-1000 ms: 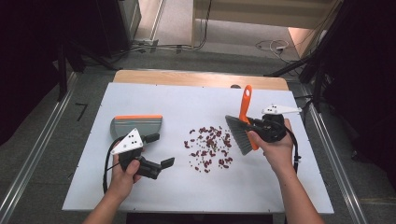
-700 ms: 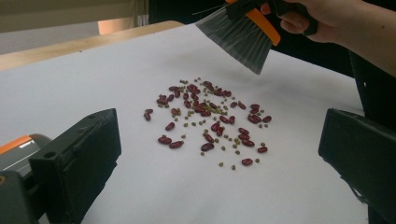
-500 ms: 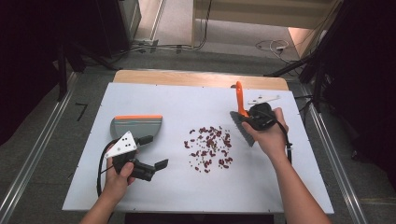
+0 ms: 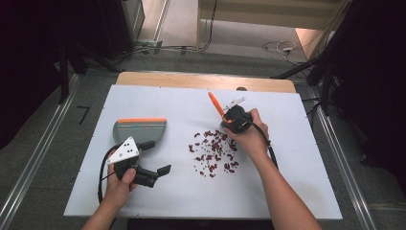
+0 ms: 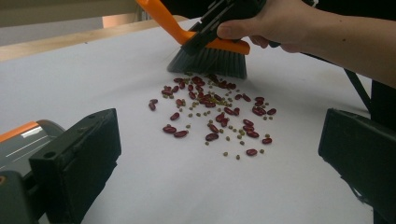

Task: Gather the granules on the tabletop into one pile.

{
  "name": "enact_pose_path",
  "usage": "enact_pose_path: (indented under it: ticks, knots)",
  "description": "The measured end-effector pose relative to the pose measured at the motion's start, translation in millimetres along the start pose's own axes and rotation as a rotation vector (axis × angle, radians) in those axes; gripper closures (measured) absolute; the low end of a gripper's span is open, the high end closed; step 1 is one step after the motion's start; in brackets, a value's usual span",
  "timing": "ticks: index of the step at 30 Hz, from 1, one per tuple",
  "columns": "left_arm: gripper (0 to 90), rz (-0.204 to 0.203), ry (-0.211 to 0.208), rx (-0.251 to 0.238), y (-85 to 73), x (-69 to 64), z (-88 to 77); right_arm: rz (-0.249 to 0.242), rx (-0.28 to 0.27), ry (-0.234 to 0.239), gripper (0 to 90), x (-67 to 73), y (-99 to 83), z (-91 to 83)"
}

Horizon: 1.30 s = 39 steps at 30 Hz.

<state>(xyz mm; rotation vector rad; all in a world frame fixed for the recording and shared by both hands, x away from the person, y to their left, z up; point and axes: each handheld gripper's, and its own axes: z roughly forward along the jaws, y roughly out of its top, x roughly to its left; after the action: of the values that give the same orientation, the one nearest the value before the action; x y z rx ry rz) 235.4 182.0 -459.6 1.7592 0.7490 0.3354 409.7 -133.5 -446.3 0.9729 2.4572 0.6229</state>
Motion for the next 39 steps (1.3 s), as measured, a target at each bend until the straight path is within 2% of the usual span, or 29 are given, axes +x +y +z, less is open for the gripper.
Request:
enact_pose_path:
  ticks: [1,3,7,15,17,19,21,22,24,25,26,28,30,32,34,37,39]
  knots:
    - [0.0,-0.002,0.003,0.002,-0.3,0.2,-0.2,-0.028,0.008,0.001,68.7,3.9,0.0,0.2]
    - [0.0,-0.006,0.004,0.001,-0.6,0.4,-0.4,-0.049,0.013,0.0,68.6,10.6,-1.2,-0.6]
    - [0.0,0.0,0.006,-0.001,0.2,0.3,-0.1,-0.071,-0.003,0.044,68.5,15.5,-6.1,-5.4]
    - [0.0,0.007,0.016,0.006,0.6,-1.6,1.0,-0.158,-0.001,0.109,68.3,32.5,-14.5,-16.0]
    - [0.0,0.009,0.017,0.007,0.5,-1.6,0.8,-0.179,-0.004,0.101,68.3,33.9,-15.3,-18.0]
    - [0.0,0.008,0.018,0.007,0.3,-1.4,0.2,-0.175,-0.018,0.097,68.6,31.0,-14.8,-20.6]
    - [0.0,0.008,0.02,0.005,0.1,-1.1,-0.2,-0.149,-0.044,0.107,68.7,25.0,-12.4,-22.9]
    - [0.0,0.007,0.022,0.006,0.2,-1.0,-0.4,-0.139,-0.061,0.088,68.7,21.5,-7.4,-24.5]
    - [0.0,0.006,0.021,0.003,0.1,-0.7,-0.4,-0.146,-0.067,0.084,68.7,20.1,-3.7,-23.8]
    - [0.0,0.007,0.022,0.003,0.0,-0.6,-0.5,-0.171,-0.071,0.073,68.7,20.0,4.8,-20.5]
    - [0.0,0.008,0.021,0.004,-0.1,-0.3,-0.7,-0.171,-0.071,0.073,68.7,20.0,4.8,-20.5]
    - [0.0,0.004,0.02,0.0,-0.5,-0.1,-1.1,-0.222,-0.073,0.045,68.7,21.2,13.3,-14.0]
    - [0.0,0.002,0.025,0.002,-0.7,0.5,-2.1,-0.266,-0.079,0.024,68.7,22.9,19.9,-6.0]
    - [0.0,-0.001,0.023,-0.002,-1.5,1.4,-2.6,-0.289,-0.069,0.011,68.7,26.4,25.5,5.6]
    - [0.0,-0.001,0.025,0.001,-1.8,1.8,-3.7,-0.304,-0.064,0.063,68.7,30.3,25.8,11.0]
    - [0.0,-0.001,0.028,-0.004,-2.1,3.1,-5.2,-0.318,-0.046,0.078,68.5,36.2,25.7,10.9]
    - [0.0,-0.005,0.031,-0.003,-2.1,3.5,-5.3,-0.337,-0.016,0.119,68.0,40.6,24.6,10.7]
